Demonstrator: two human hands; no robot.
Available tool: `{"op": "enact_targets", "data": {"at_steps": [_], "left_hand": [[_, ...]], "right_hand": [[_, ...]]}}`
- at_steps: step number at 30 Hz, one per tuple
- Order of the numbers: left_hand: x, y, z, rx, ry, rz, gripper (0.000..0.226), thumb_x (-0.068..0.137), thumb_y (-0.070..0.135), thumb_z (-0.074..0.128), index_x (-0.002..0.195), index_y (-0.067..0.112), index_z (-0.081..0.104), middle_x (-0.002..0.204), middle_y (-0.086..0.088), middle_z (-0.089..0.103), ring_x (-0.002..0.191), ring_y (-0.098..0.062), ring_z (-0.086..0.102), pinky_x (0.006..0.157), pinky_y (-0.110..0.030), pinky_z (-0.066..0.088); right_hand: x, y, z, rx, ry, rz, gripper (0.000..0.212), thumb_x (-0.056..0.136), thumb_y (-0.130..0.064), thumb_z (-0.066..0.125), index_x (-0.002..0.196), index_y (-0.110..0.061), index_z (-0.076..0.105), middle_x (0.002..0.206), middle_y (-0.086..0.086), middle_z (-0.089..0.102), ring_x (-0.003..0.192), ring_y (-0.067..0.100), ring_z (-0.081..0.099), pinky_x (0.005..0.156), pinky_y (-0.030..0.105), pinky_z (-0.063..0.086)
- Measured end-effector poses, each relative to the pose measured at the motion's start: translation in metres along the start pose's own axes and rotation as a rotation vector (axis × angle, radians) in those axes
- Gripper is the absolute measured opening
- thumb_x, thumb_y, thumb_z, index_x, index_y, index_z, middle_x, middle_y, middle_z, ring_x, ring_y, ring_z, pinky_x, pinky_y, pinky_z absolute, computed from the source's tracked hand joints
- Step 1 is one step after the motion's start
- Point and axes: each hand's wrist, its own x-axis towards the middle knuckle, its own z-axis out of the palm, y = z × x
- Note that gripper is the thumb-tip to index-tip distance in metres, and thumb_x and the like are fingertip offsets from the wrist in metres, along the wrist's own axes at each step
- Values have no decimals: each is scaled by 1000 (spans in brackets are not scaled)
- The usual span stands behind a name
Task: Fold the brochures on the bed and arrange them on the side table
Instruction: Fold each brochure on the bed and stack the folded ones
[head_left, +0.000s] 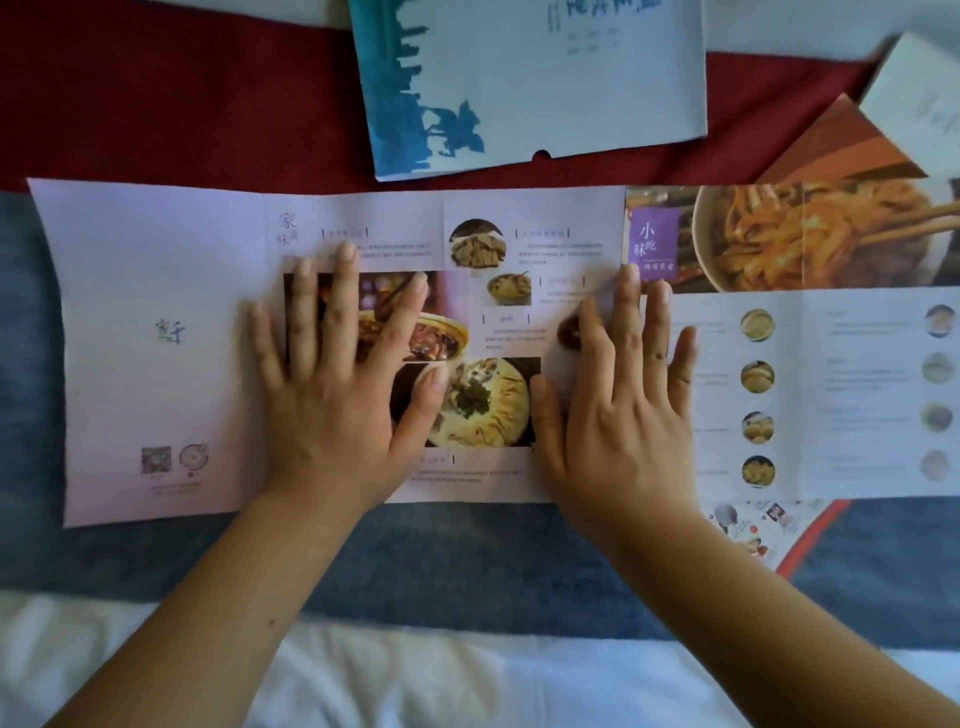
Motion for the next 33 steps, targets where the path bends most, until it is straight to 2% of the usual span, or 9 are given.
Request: {"op": "enact_targets", "data": {"at_steps": [3, 7, 15, 18, 21, 25, 29, 33], "left_hand": [[-4, -10, 0, 4, 1, 7, 67, 102, 63, 28, 162, 34, 25, 172, -13, 7, 158, -39, 1, 121, -69, 5], [-12, -31, -2, 1, 0, -24, 67, 102, 63, 30, 162, 35, 24, 172, -12, 5, 158, -39, 0, 120, -70, 4], [-21, -62, -11, -34, -8, -43, 68, 101, 63, 36, 162, 35, 24, 172, -11, 7, 158, -36, 3, 123, -66, 7], [-27, -90, -17, -31, -6, -212, 78, 97, 71, 33, 164, 34, 17, 173, -9, 3, 158, -35, 3, 125, -60, 4], [-39, -117, -21, -33, 3, -390, 85, 94, 76, 29, 164, 33, 11, 172, -13, 1, 158, -38, 1, 125, -62, 1], [-45, -125, -19, -136, 14, -368, 87, 95, 75, 28, 165, 27, 10, 172, -14, 2, 158, -36, -1, 125, -60, 3], [-43, -124, -20, -291, 42, -397, 87, 94, 76, 26, 165, 28, 10, 173, -8, 2, 159, -30, -3, 127, -55, -1], [-45, -119, -26, -514, 38, -403, 89, 93, 73, 32, 165, 28, 5, 173, -1, 3, 159, -21, -5, 127, -53, -4]], "right_hand": [[-1, -11, 4, 17, -10, -44, 63, 108, -43, 31, 163, -13, 26, 173, 17, 1, 160, 34, -7, 129, 51, -6], [1, -32, 10, -28, -48, -88, 66, 108, -52, 28, 166, -24, 14, 172, 20, -4, 159, 38, -11, 128, 53, -8], [12, -108, 35, -21, -69, -59, 72, 105, -59, 28, 167, -30, 3, 171, 23, -12, 158, 40, -15, 128, 55, -5], [16, -119, 40, -34, -64, -58, 71, 106, -59, 26, 166, -31, 2, 171, 22, -12, 158, 39, -14, 128, 54, -4], [18, -120, 42, -43, -46, -58, 70, 106, -59, 24, 167, -31, 4, 171, 22, -9, 159, 38, -11, 128, 54, -3], [19, -119, 44, -59, -47, -59, 70, 106, -60, 20, 167, -30, 4, 171, 22, -9, 159, 38, -11, 128, 54, -3], [19, -121, 42, -88, -82, -58, 72, 105, -63, 18, 166, -32, -2, 171, 20, -15, 158, 37, -17, 128, 54, -5], [20, -121, 42, -103, -91, -62, 72, 105, -65, 17, 166, -33, -5, 171, 19, -17, 157, 36, -18, 128, 54, -6]]}}
